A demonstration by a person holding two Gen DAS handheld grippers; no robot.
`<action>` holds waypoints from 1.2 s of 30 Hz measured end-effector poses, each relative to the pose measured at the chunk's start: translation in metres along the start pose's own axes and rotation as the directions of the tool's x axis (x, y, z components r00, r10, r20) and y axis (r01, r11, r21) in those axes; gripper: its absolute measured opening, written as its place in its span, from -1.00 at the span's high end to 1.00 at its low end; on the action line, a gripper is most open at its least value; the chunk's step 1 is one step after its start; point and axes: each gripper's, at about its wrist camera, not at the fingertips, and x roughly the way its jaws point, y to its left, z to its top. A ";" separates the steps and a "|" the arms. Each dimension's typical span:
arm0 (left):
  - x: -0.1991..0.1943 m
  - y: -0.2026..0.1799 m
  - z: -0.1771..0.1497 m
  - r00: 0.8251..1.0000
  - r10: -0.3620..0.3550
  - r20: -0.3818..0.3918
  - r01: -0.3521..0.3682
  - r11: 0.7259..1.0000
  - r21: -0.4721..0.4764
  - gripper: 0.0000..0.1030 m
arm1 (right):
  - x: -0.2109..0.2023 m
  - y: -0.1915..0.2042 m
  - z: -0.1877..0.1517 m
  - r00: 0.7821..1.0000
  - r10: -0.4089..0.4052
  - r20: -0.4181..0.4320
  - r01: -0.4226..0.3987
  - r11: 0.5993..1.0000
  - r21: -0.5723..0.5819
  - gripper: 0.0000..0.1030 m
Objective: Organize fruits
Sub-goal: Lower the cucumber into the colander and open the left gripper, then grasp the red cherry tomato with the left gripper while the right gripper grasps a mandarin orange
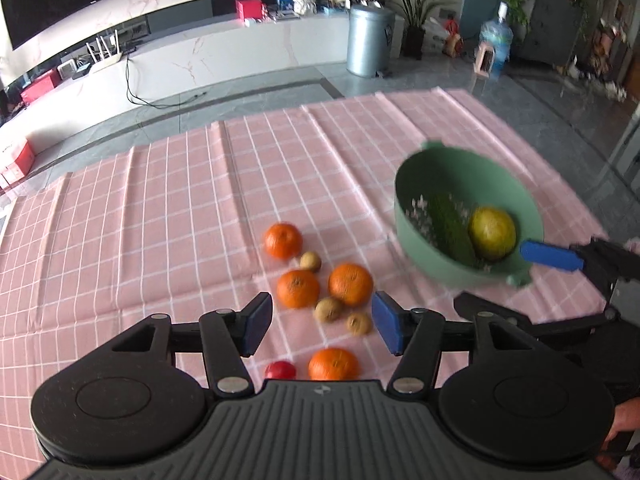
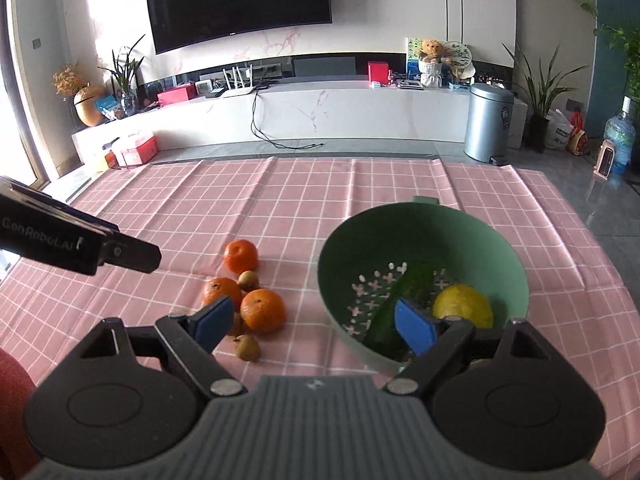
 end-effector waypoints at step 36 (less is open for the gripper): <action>0.081 0.041 -0.049 0.966 -0.012 -0.257 0.037 0.995 0.091 -0.07 | 0.091 0.074 -0.043 0.923 0.230 -0.307 -0.270 0.959 -0.091 0.10</action>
